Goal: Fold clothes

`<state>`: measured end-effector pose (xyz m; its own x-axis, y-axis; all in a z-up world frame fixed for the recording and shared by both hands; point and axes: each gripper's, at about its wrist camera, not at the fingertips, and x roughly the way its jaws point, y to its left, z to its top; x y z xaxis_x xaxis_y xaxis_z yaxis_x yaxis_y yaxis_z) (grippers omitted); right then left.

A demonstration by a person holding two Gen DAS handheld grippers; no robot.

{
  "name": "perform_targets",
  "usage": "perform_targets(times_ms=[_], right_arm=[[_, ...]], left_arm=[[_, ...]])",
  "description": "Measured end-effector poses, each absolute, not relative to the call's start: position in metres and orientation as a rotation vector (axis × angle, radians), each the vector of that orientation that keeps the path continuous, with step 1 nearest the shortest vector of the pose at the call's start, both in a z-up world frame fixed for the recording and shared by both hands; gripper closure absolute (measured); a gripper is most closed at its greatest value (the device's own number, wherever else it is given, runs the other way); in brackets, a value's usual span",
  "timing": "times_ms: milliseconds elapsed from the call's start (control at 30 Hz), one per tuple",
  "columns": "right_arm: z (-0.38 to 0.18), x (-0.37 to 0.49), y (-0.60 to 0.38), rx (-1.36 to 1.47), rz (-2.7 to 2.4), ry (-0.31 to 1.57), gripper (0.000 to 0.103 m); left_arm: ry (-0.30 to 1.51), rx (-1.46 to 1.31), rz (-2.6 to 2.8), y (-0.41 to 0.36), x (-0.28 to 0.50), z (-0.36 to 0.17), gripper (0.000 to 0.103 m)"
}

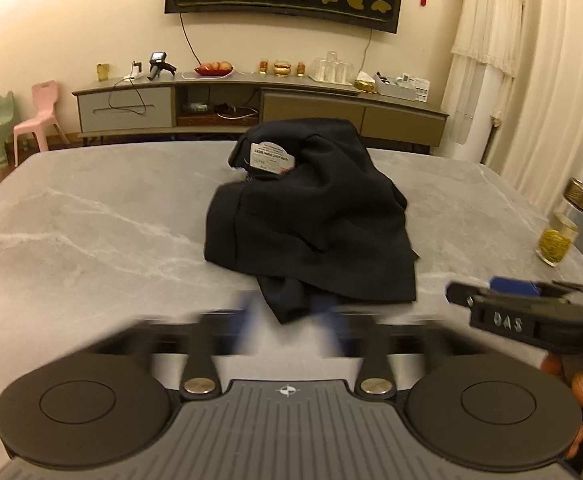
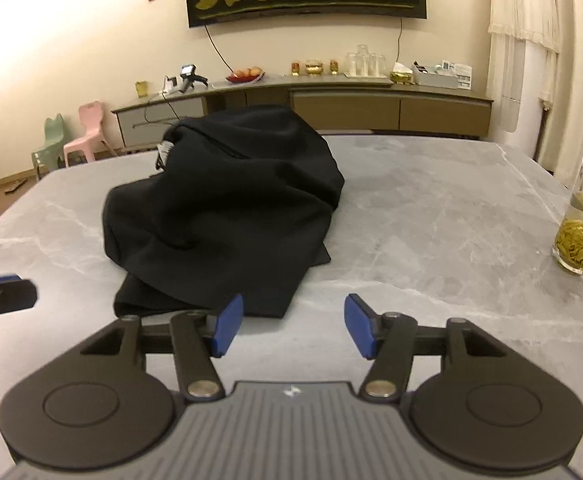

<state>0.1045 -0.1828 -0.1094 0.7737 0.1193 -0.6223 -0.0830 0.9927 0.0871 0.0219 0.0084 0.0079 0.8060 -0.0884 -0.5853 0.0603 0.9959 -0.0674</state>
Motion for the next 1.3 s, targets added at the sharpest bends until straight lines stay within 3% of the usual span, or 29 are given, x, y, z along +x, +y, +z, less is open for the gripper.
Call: perform_targets(times_ms=[33, 233, 567, 633, 700, 767, 833, 867, 900, 933, 967, 1000, 1067, 1100, 1200, 1267, 1300], right_arm=[[-0.111, 0.107, -0.182, 0.055, 0.104, 0.684, 0.046], [-0.121, 0.123, -0.181, 0.054, 0.071, 0.73, 0.039], [-0.137, 0.181, -0.16, 0.001, 0.087, 0.839, 0.033], [-0.13, 0.203, -0.152, -0.056, 0.098, 0.841, 0.028], [-0.124, 0.225, -0.14, -0.126, 0.12, 0.842, 0.018], [-0.123, 0.246, -0.129, -0.186, 0.13, 0.839, 0.018], [-0.128, 0.262, -0.121, -0.198, 0.15, 0.837, 0.034], [-0.131, 0.267, -0.121, -0.169, 0.173, 0.839, 0.065], [-0.134, 0.271, -0.123, -0.135, 0.185, 0.849, 0.096], [-0.136, 0.274, -0.124, -0.108, 0.184, 0.86, 0.102], [-0.133, 0.274, -0.126, -0.097, 0.18, 0.846, 0.103], [-0.125, 0.271, -0.13, -0.097, 0.179, 0.809, 0.103], [-0.108, 0.265, -0.137, -0.098, 0.175, 0.736, 0.103], [-0.092, 0.257, -0.142, -0.082, 0.188, 0.677, 0.103], [-0.03, 0.217, -0.165, 0.032, 0.31, 0.453, 0.103], [-0.038, 0.222, -0.174, 0.071, 0.306, 0.504, 0.1], [-0.048, 0.23, -0.177, 0.085, 0.285, 0.559, 0.09]], left_arm=[[0.615, -0.039, -0.072, 0.009, 0.026, 0.01, 0.007], [0.638, 0.048, -0.085, 0.013, 0.069, 0.015, 0.002], [0.726, 0.04, -0.095, 0.046, 0.158, -0.025, 0.002], [0.722, 0.012, -0.095, 0.053, 0.169, -0.034, 0.002], [0.705, 0.005, -0.102, 0.055, 0.183, -0.039, 0.002], [0.692, -0.01, -0.117, 0.058, 0.198, -0.044, 0.002], [0.702, -0.018, -0.136, 0.059, 0.213, -0.054, 0.002], [0.704, -0.022, -0.147, 0.058, 0.219, -0.059, 0.002], [0.706, -0.029, -0.162, 0.057, 0.223, -0.062, 0.005], [0.7, -0.034, -0.178, 0.056, 0.226, -0.062, 0.015], [0.694, -0.039, -0.193, 0.056, 0.228, -0.063, 0.028], [0.688, -0.043, -0.209, 0.055, 0.231, -0.063, 0.055], [0.642, -0.082, -0.197, 0.062, 0.23, -0.049, 0.064], [0.591, -0.135, -0.2, 0.072, 0.225, -0.03, 0.079], [0.379, -0.273, -0.213, 0.108, 0.193, 0.042, 0.095], [0.306, -0.294, -0.126, 0.132, 0.173, 0.065, 0.095], [0.286, -0.303, -0.072, 0.144, 0.166, 0.071, 0.095]])
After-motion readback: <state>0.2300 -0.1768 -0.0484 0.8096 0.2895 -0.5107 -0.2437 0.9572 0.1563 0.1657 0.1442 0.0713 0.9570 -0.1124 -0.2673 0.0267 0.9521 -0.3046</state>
